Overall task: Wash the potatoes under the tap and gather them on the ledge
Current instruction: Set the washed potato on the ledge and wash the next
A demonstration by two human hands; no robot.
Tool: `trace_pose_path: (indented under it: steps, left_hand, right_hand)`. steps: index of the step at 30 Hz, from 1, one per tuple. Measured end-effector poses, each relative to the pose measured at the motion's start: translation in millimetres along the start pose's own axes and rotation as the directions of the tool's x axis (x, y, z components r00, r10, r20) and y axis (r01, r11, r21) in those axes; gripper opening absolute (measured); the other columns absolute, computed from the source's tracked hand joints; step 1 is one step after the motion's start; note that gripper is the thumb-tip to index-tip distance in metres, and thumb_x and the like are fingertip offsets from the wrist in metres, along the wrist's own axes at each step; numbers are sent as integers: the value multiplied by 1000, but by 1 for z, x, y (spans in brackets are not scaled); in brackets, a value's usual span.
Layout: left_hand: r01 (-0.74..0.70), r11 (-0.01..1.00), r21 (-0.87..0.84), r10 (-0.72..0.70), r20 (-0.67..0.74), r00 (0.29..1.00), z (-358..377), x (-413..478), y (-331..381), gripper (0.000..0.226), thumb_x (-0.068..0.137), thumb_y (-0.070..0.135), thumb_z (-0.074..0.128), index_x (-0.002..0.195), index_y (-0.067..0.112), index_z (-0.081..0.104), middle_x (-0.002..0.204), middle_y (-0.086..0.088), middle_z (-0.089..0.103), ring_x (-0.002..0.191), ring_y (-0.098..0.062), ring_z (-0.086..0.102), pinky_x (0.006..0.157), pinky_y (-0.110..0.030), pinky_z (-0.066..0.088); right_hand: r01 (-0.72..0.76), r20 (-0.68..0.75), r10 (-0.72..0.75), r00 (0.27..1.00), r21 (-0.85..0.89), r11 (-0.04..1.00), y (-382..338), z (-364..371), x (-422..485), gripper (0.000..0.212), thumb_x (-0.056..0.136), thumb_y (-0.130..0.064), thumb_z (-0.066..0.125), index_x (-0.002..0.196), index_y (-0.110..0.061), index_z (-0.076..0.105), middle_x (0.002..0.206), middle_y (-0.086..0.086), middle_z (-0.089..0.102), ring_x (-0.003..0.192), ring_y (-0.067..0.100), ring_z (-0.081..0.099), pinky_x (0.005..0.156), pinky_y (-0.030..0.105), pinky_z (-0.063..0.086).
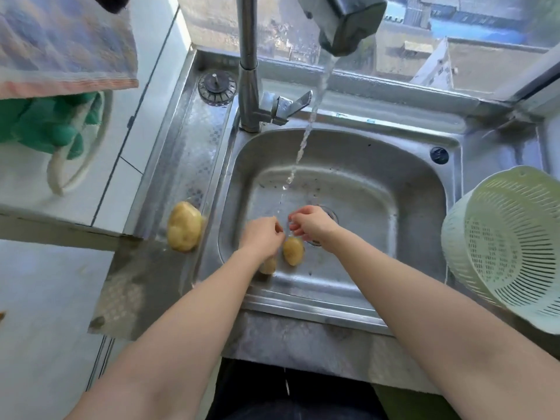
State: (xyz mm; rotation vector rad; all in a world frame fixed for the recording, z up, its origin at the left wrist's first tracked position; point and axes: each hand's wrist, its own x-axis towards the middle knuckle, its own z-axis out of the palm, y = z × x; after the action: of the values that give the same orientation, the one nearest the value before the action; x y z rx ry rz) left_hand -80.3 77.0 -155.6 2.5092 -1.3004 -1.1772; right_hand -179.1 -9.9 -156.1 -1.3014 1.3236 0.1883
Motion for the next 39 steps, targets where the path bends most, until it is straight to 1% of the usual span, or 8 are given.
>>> trace_pose_path:
  steps: [10,15,19,22,26,29,33,39]
  left_hand:
    - [251,966,68,-258,342,903,45,46,-24,45,88,18,62,132,13,53,134,-15,56,121,-31,56,99,-34,49]
    - [238,971,33,-239,237,942,45,42,-28,37,94,25,53,128,11,56,135,-14,56,124,-31,52,99,-30,41]
    - [283,778,-561,-250,136,959,18,33,-13,42,100,35,33,121,7,56,120,-18,61,104,-34,59,91,-37,46]
    - [249,438,-864,-112,223,969,-11,16,8,52,95,56,34,119,15,56,105,-13,68,84,-26,68,73,-36,56]
    - [-92,534,-840,10,-103,995,-42,-5,27,22,97,36,50,105,16,53,88,-2,62,73,-12,59,61,-23,45]
    - [-174,513,-840,-157,-292,944,-57,-2,36,20,95,31,54,79,18,55,78,1,60,73,-14,56,69,-30,45]
    - [54,108,-993,-464,-2,886,-82,4,58,27,92,28,46,83,9,62,78,-5,60,72,-20,56,59,-29,44]
    - [-192,361,-913,-182,-271,945,-64,-5,64,12,91,23,53,82,19,58,79,-4,59,72,-22,55,53,-30,48]
  right_hand:
    - [-60,40,116,992,-661,748,63,39,52,58,89,-33,58,141,-18,36,142,20,31,127,39,42,102,37,38]
    - [-61,-53,45,998,-371,927,65,32,50,65,81,-36,71,133,-13,42,129,17,47,114,35,55,95,40,49]
    - [-63,-75,91,993,316,947,32,19,31,54,85,-38,66,125,-13,41,112,10,53,82,21,59,71,34,53]
    - [35,-106,-6,994,272,962,-7,16,13,47,87,-50,50,117,-14,46,106,12,60,72,21,56,62,34,47]
    - [176,-205,-181,962,-41,984,-47,9,-8,46,97,-41,25,110,-11,58,120,15,63,106,36,58,95,49,46]
    - [227,-254,-257,933,-141,964,-64,8,-26,54,99,-47,18,106,-12,59,113,18,67,103,38,61,93,49,46]
    - [372,-239,-366,899,-19,928,-71,19,-47,52,92,-62,29,113,-18,48,102,14,69,98,34,63,90,48,49]
    - [114,-250,-51,967,247,962,-76,-3,-40,43,98,-38,28,80,-10,56,66,9,56,56,24,50,51,29,38]
